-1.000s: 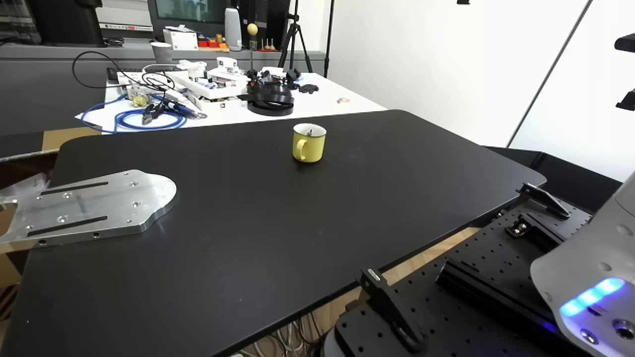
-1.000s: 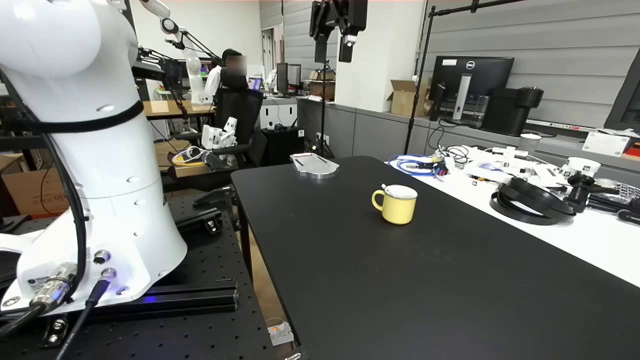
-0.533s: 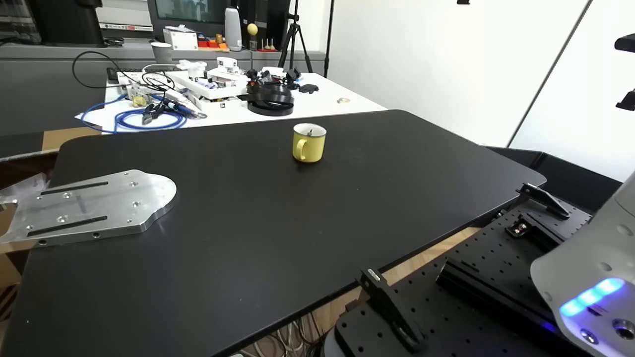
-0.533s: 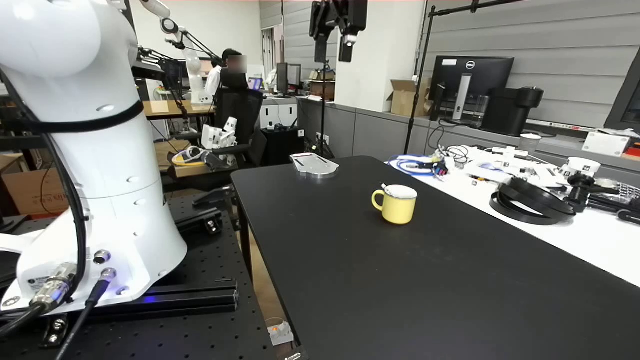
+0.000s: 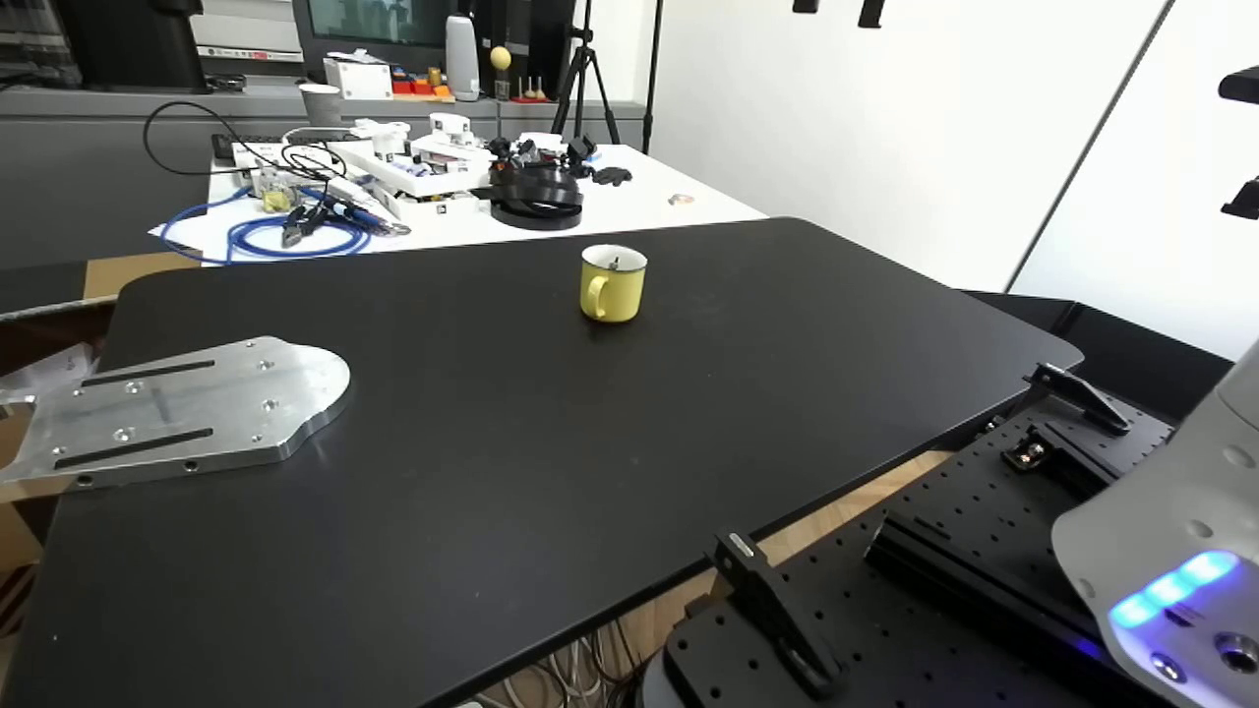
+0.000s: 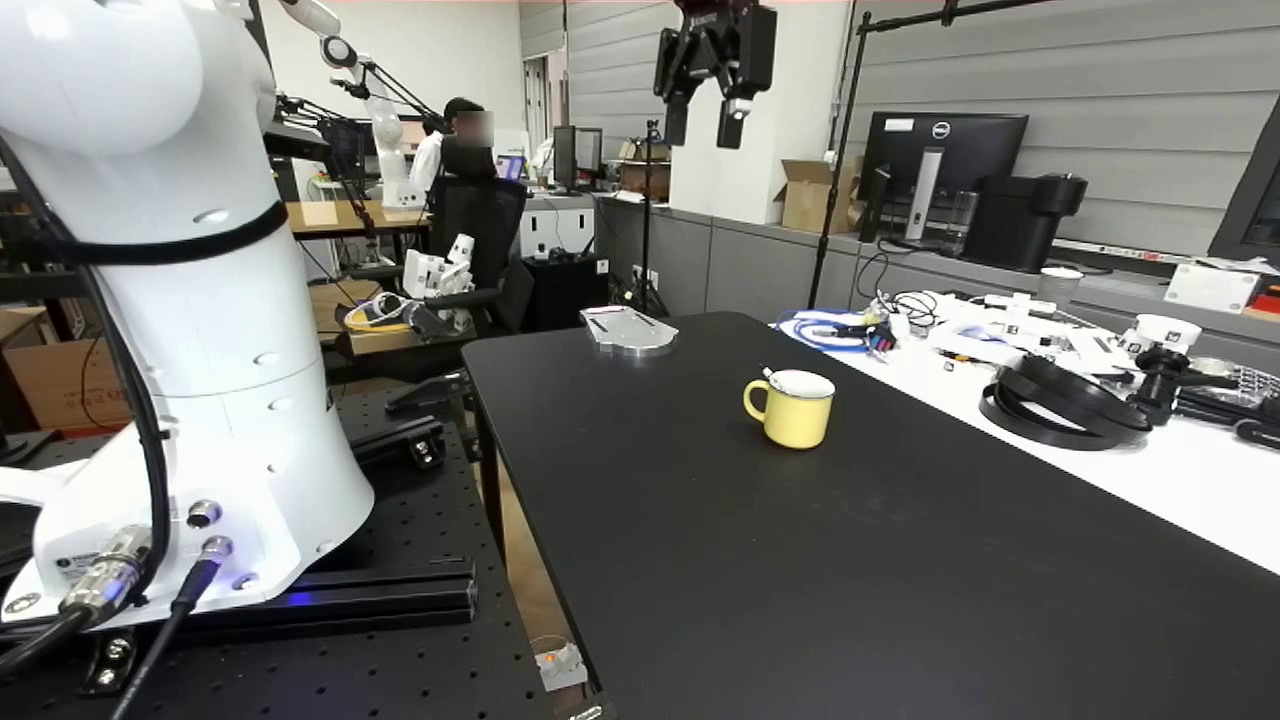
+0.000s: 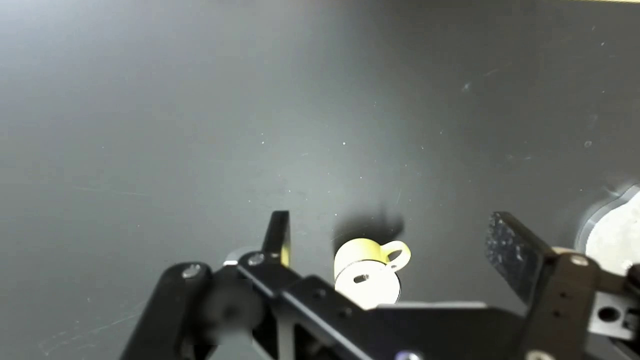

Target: Remove the black and white pen from the yellow mug

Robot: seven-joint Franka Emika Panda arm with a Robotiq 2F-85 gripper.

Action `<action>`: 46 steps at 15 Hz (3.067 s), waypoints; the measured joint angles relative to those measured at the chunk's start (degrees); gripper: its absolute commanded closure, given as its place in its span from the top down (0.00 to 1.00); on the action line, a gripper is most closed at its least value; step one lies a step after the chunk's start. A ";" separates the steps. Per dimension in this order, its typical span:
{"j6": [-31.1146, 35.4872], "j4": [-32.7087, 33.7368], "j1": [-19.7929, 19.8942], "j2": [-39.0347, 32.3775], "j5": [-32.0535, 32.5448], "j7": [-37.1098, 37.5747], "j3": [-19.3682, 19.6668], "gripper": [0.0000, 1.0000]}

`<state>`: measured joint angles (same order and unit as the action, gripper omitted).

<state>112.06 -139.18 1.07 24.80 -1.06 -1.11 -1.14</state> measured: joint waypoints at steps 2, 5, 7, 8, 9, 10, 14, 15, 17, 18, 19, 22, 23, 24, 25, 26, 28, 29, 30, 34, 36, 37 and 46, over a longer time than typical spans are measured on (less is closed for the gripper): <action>0.87 3.53 0.02 -4.68 0.00 -0.26 0.30 1.00; 2.18 9.84 0.07 -12.21 0.00 -0.30 0.83 1.00; 4.39 13.89 0.09 -17.03 0.11 -0.24 0.92 1.00; 6.09 15.43 0.07 -19.13 0.47 -0.07 0.85 1.00; 8.44 16.66 -0.02 -21.12 1.50 0.42 0.66 1.00; 10.96 17.36 -0.21 -22.75 2.71 1.27 0.44 1.00; 21.38 17.52 -1.87 -27.18 8.76 8.55 -0.74 1.00; 23.57 17.27 -2.51 -27.96 10.75 11.33 -0.91 1.00; 26.80 16.37 -3.90 -29.05 14.85 17.08 -1.06 1.00; 27.77 15.82 -4.56 -29.38 16.73 19.75 -1.09 1.00; 28.63 15.21 -5.18 -29.59 18.54 22.35 -1.10 1.00; 30.73 13.15 -6.53 -29.90 22.38 27.81 -1.11 1.00; 31.52 12.39 -6.85 -30.04 22.72 28.41 -1.14 1.00; 32.20 11.67 -7.08 -30.24 22.54 28.36 -1.23 1.00; 32.87 11.07 -7.25 -30.57 22.47 28.32 -1.36 1.00; 33.60 10.55 -7.42 -30.96 22.47 28.32 -1.41 1.00; 34.92 10.07 -7.75 -32.01 22.52 28.31 -1.42 1.00; 35.60 10.04 -7.89 -32.68 22.53 28.31 -1.41 1.00; 36.05 10.04 -8.03 -33.33 22.55 28.30 -1.39 1.00; 36.11 10.21 -8.32 -35.41 22.17 27.93 -1.39 1.00; 36.11 10.28 -8.32 -35.44 22.16 27.91 -1.39 1.00; 36.11 10.32 -8.32 -35.44 22.15 27.90 -1.39 1.00; 36.11 10.35 -8.37 -35.44 22.15 27.85 -1.35 1.00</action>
<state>148.18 -128.82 -7.29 -10.64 21.08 26.74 -2.49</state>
